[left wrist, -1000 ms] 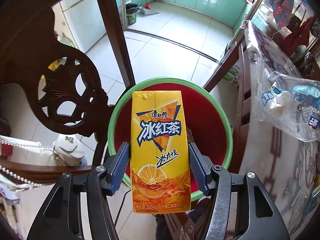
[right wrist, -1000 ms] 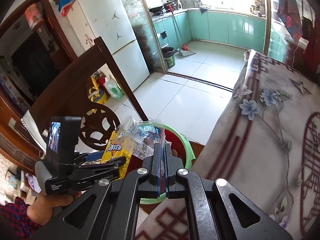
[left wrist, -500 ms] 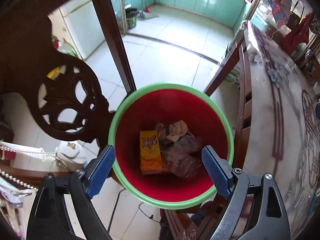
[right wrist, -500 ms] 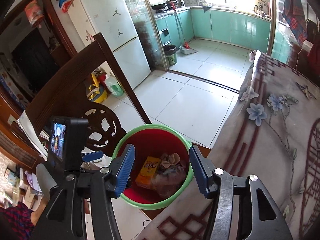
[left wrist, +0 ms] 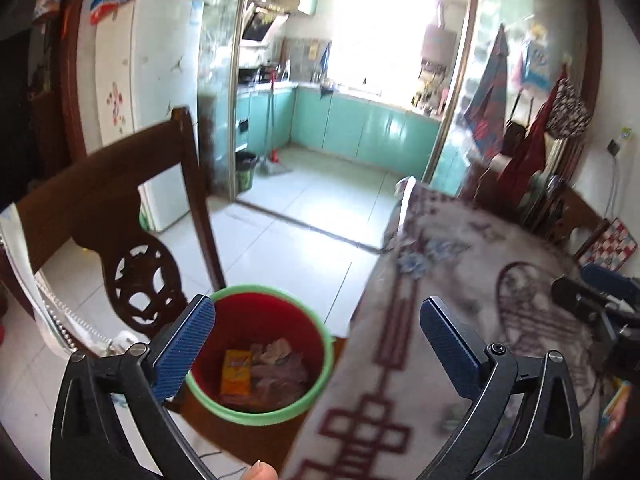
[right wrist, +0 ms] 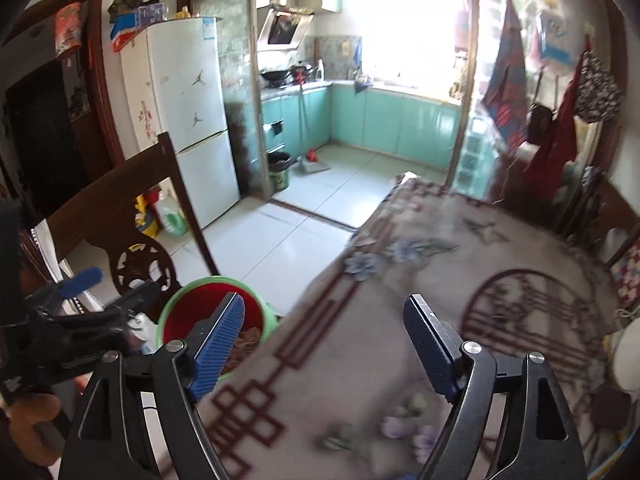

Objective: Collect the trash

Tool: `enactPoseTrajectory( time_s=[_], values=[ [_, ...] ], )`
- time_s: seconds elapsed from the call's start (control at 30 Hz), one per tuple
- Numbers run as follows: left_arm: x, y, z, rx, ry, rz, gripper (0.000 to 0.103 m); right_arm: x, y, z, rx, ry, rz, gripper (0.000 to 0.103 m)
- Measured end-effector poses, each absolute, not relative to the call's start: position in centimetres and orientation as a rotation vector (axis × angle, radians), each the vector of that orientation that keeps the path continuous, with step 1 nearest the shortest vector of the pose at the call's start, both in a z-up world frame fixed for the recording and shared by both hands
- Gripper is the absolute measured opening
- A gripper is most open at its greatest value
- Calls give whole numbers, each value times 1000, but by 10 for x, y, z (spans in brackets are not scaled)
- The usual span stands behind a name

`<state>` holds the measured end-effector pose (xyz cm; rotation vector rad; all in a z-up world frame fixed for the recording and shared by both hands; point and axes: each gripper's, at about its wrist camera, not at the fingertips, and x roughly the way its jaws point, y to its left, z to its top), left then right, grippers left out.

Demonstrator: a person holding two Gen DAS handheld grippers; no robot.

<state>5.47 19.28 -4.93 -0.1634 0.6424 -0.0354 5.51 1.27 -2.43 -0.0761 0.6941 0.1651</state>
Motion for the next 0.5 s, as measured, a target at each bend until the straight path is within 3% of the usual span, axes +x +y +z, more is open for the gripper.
enactPoseTrajectory(
  time_s=[0.17,0.37,0.5],
  values=[
    [30,148,-14,-211,541,-43,103,8,-46,9,-20,559,116,83],
    [-3,97,24,-150,346,-48,103,-33,-93,39,21,394,33,97],
    [-14,64,34,-44,336,-28,103,-52,-109,49,-5,336,-21,100]
  ],
)
